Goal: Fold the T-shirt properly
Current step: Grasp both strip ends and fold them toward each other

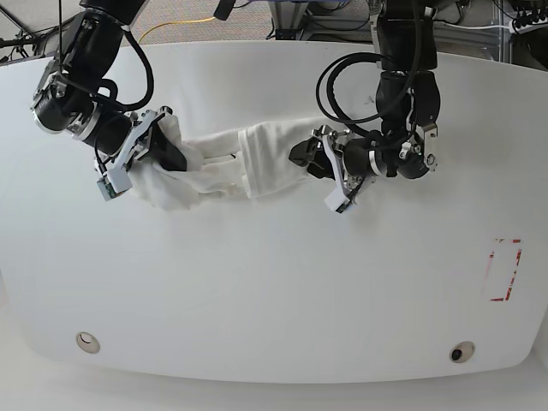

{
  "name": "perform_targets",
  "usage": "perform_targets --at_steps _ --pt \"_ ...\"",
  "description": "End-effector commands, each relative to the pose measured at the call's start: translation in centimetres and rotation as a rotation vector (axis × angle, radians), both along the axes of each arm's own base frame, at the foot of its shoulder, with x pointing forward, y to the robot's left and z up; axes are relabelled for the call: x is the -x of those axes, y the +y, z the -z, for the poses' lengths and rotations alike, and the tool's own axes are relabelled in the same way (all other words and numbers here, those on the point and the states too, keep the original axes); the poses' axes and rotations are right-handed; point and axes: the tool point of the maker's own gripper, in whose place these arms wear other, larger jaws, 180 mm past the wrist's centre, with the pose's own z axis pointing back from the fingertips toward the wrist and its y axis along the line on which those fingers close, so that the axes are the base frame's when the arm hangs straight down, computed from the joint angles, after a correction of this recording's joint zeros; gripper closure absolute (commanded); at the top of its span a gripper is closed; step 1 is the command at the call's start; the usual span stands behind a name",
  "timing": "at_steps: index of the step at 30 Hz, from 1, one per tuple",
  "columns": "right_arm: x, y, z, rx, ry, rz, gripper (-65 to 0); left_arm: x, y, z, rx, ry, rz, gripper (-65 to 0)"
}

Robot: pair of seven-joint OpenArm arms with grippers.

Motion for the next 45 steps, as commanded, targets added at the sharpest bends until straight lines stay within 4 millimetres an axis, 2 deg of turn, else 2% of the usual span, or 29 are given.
perform_targets --at_steps 1,5,8,18,24,33,38,41,43,45 --pt "-0.3 1.8 -1.8 -0.073 -0.065 -0.041 0.0 0.0 -0.4 0.2 -0.032 0.003 0.015 -28.9" --pt "-0.5 4.3 -1.7 -0.134 -0.061 -0.066 0.0 -0.1 -0.5 0.1 -0.031 0.001 0.018 -28.9" --pt "-1.1 5.3 -1.7 -0.151 -0.066 -0.052 0.0 -0.1 -0.7 -0.1 -0.027 -0.007 0.017 -28.9" --pt "-2.6 6.3 -1.1 -0.155 -0.066 0.030 0.0 0.1 -0.9 -0.3 -0.020 -0.011 0.014 -29.0" --pt "-3.2 7.5 -1.4 -0.261 -0.055 0.100 0.0 0.0 -1.2 -0.3 -0.014 -0.009 0.015 -29.0" --pt "-2.9 7.5 -1.2 -0.348 -0.045 0.147 0.0 0.1 -1.2 -0.3 -0.013 -0.008 0.015 -29.0" --pt "-2.8 8.5 -0.5 -0.481 0.003 0.126 0.0 0.0 -1.0 -0.4 -0.018 -0.014 0.014 -29.0" --pt "-2.7 9.3 -0.3 -0.501 0.019 0.105 0.0 0.0 -1.2 -0.5 -0.012 -0.016 0.014 -28.9" --pt "-2.6 9.6 -0.3 -0.502 0.021 0.095 0.0 -0.4 -1.2 -1.4 0.009 -0.040 0.009 -28.9" --pt "-2.5 9.9 -0.4 -0.503 0.022 0.084 0.0 -1.0 -1.3 -3.3 0.054 -0.093 0.003 -28.9"
